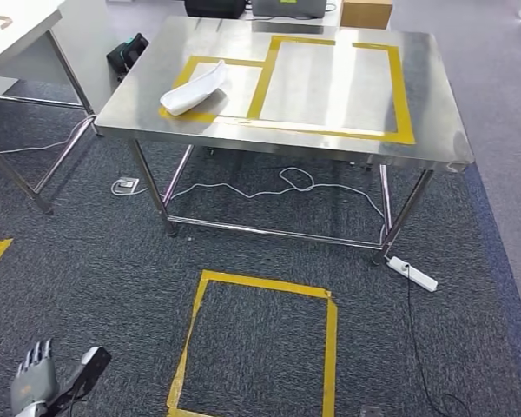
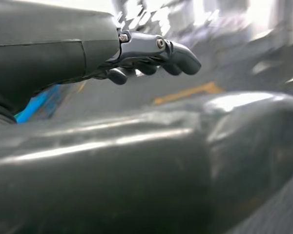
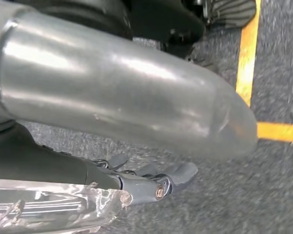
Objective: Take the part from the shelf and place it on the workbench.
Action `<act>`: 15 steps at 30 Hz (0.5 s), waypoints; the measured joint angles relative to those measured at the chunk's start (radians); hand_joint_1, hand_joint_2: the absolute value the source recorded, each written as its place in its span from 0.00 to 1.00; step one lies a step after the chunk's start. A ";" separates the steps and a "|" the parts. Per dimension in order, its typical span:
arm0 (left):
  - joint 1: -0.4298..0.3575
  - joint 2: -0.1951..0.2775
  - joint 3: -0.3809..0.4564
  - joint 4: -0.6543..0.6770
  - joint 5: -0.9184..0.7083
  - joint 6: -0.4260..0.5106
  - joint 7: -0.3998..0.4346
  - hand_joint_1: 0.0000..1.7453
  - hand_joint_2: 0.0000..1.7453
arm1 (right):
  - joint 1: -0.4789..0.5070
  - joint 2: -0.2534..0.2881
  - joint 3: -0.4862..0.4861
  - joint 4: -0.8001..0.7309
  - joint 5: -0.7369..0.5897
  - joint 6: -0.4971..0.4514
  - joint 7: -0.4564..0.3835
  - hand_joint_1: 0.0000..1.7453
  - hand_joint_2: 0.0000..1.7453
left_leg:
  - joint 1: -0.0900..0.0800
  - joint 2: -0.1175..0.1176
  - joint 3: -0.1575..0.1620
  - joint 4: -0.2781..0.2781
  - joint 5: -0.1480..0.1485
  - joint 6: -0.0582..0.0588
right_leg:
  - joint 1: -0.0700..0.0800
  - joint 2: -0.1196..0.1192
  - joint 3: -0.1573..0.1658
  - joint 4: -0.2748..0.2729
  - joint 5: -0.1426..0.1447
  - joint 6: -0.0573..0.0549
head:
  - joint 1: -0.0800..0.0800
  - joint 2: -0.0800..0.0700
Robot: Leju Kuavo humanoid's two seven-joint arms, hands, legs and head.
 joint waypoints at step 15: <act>0.031 -0.076 0.375 0.193 0.225 0.001 0.091 0.00 0.00 | 0.012 0.005 -0.034 0.000 0.008 -0.096 0.016 0.00 0.00 | 0.030 -0.005 0.134 0.014 -0.126 0.005 | -0.021 -0.014 -0.141 0.069 0.072 0.047 | -0.009 0.000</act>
